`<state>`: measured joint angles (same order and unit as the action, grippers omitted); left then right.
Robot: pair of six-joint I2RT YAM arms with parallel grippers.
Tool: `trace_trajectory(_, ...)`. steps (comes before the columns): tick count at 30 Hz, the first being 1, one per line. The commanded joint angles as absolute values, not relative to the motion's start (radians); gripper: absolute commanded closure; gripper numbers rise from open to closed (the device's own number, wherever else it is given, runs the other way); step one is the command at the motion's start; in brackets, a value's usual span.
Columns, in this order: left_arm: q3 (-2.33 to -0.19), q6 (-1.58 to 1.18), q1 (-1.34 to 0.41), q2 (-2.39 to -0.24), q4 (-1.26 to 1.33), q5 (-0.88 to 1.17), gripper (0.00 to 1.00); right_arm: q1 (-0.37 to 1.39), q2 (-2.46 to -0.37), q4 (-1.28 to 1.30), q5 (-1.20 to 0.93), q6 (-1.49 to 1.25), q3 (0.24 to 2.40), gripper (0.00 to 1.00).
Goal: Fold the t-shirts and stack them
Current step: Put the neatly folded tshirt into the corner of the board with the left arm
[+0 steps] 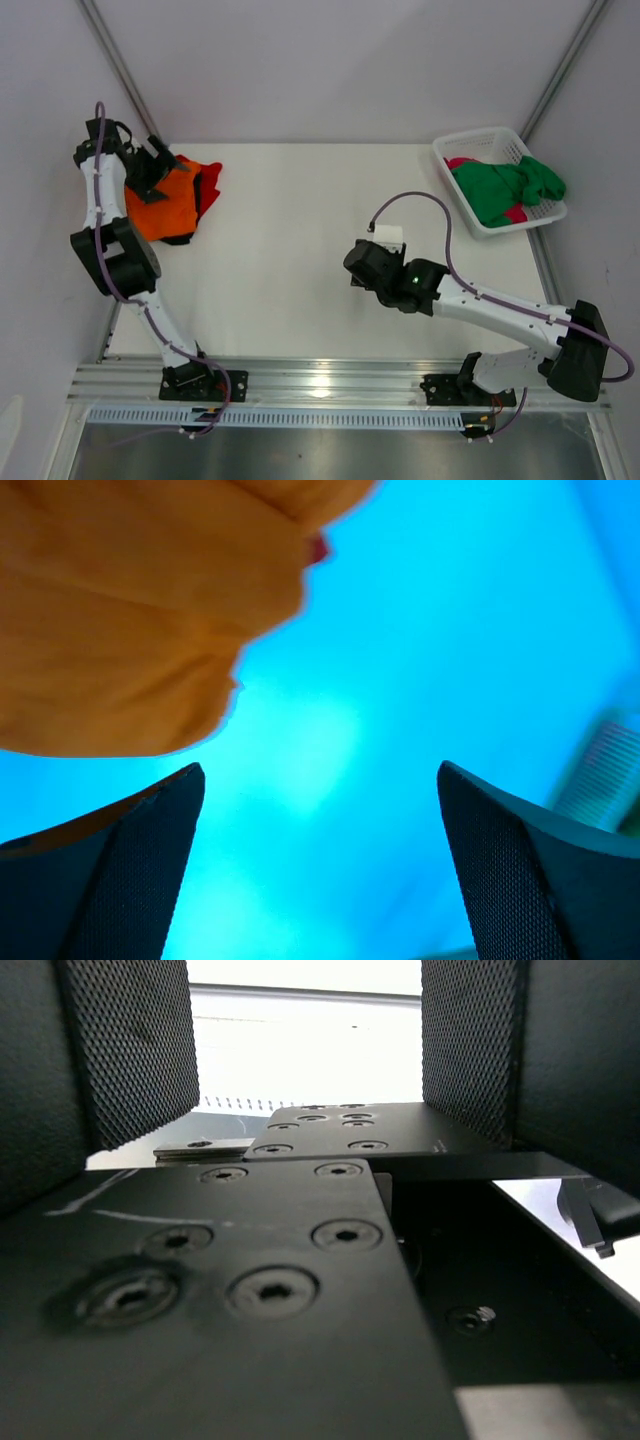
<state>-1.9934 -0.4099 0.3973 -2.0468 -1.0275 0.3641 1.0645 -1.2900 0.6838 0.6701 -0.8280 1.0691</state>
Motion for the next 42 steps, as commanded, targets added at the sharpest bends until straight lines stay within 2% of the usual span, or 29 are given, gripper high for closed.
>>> trace_trajectory(1, -1.841, -0.556, 0.439, -1.971, -0.779, 0.754, 0.0, 1.071, -1.243, 0.632, 0.673, -0.841, 1.036, 0.4)
trace_trajectory(5, -1.799, -0.584, 0.451, -2.012, -0.744, 0.715, 0.0, 1.072, -1.206, 0.649, 0.693, -0.848, 1.011, 0.4)
trace_trajectory(12, -1.933, -0.589, 0.454, -2.147, -0.827, 0.483, 0.01, 1.068, -1.16, 0.707, 0.722, -0.831, 1.028, 0.4)
trace_trajectory(22, -2.126, -0.601, 0.456, -2.329, -0.929, 0.46, 0.01, 1.072, -1.117, 0.808, 0.742, -0.864, 1.092, 0.4)
trace_trajectory(42, -2.163, -0.537, 0.456, -2.468, -1.026, 0.422, 0.0, 1.112, -1.111, 0.857, 0.792, -0.905, 1.14, 0.4)
